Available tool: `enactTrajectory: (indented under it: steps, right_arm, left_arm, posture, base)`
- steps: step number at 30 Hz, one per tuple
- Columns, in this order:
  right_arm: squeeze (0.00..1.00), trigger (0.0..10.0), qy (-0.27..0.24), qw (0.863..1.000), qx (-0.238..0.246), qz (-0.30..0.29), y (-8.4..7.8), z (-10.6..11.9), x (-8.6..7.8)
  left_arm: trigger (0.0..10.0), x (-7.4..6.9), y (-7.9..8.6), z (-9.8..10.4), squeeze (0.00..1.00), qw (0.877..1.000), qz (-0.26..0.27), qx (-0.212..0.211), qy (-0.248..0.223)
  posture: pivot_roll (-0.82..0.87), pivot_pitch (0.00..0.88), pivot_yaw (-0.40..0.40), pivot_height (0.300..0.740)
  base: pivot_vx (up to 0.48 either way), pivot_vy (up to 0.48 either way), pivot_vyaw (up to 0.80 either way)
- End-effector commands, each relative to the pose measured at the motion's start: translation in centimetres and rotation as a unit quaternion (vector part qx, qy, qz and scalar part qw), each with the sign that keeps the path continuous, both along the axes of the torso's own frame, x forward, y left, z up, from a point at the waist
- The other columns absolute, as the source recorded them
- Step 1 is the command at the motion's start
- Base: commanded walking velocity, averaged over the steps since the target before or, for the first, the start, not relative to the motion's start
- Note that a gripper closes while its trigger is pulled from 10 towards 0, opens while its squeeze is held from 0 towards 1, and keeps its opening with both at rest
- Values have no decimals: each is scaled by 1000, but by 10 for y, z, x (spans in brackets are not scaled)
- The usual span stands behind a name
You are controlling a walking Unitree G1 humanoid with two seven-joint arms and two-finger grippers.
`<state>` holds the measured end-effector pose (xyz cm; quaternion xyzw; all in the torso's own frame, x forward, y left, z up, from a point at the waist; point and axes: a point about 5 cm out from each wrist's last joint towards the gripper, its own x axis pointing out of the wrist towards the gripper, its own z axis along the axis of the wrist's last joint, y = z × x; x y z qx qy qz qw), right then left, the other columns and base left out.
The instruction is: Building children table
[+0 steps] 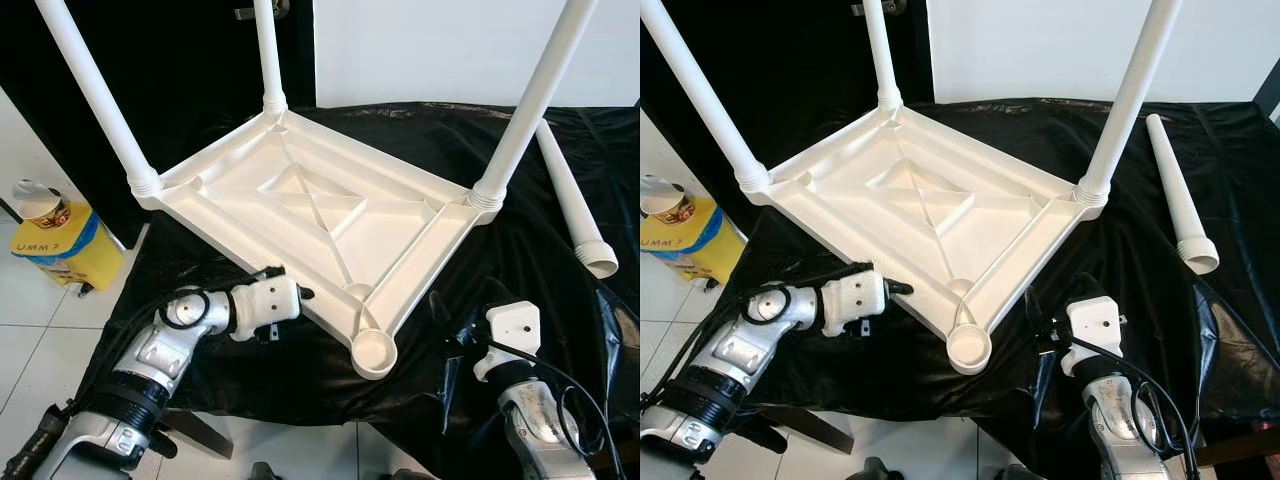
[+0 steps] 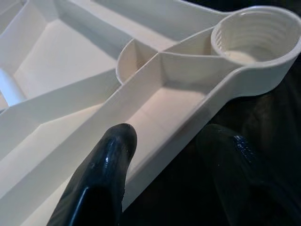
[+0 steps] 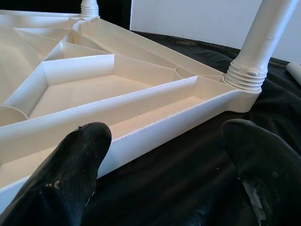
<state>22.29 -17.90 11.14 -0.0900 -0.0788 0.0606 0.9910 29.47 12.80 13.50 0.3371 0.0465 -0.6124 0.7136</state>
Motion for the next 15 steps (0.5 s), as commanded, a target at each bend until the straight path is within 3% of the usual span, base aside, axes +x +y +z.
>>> enactTrajectory:
  steps: [1,15]
  right_arm:
    - [0,10000,11,1000,2,-1,-2,-3,-2]
    - [0,10000,17,1000,0,11,3,-3,-3]
  left_arm:
    - [10000,1,5,-1,0,1000,-1,9,9]
    - [10000,24,0,-7,0,997,-7,75,-13]
  posture:
    - [-86,84,29,740]
    - [-86,106,40,740]
  base:
    - [0,0,0]
    - [0,0,0]
